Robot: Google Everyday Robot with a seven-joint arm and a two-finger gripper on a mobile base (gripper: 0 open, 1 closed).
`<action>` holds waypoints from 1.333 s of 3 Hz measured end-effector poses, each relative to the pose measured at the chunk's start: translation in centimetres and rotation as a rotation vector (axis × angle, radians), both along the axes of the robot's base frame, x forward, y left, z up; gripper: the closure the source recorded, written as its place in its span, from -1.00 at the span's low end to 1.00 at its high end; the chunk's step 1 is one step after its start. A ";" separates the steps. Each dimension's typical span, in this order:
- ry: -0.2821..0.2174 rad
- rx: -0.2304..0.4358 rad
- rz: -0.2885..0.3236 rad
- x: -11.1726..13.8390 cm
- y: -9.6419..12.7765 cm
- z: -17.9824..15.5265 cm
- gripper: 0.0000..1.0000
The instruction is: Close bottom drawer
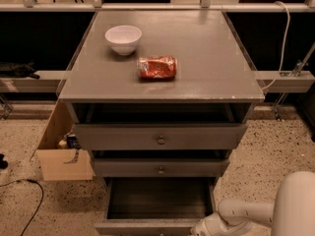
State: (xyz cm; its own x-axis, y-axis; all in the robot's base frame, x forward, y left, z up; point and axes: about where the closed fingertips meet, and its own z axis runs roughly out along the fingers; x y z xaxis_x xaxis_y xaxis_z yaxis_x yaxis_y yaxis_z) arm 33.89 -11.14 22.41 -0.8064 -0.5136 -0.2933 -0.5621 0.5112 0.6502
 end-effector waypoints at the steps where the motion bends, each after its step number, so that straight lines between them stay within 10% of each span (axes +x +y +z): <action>1: -0.001 -0.025 0.029 1.9 1.8 -1.7 -1.00; 2: -0.001 -0.025 0.029 1.9 1.8 -1.7 -1.00; 4: -0.001 -0.025 0.030 1.8 1.8 -1.7 -0.02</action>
Offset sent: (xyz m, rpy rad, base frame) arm 0.0432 0.0313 -0.0302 -0.0547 -0.0126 0.0562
